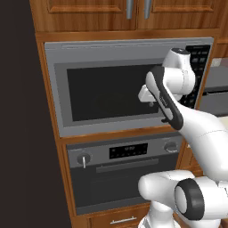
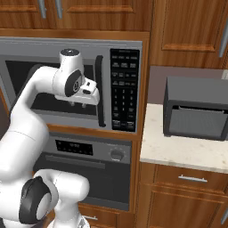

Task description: Retrieve the reheated potato from the microwave, then place the potato, cheese, and condiment on the cutting board.

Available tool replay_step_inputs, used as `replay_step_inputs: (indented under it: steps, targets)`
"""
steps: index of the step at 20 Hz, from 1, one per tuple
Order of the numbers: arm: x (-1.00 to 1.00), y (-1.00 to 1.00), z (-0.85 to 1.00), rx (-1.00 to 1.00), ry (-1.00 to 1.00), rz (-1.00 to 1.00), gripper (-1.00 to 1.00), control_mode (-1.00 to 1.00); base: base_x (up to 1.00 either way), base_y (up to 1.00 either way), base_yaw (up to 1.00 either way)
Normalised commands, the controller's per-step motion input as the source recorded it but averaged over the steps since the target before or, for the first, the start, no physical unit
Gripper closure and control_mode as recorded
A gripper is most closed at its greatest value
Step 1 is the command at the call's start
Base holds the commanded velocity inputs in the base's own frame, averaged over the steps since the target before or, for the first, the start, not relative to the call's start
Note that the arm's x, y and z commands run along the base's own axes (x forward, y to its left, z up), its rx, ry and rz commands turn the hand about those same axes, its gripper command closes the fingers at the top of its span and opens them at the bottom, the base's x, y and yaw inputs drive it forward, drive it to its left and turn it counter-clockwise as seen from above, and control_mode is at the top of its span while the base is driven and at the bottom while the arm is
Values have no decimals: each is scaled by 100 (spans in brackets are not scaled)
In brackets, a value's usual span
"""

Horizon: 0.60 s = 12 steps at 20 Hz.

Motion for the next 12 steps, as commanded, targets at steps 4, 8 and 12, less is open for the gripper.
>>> replay_step_inputs:
  steps: [4, 8, 12]
  targets:
    - [-6, 0, 0, 0, 0, 0, -100, -100, 0, 0, 0]
    - [-43, -8, 0, 0, -18, 0, -100, -100, 0, 0, 0]
    - [-37, -24, 0, 0, -19, -7, -100, -100, 0, 0, 0]
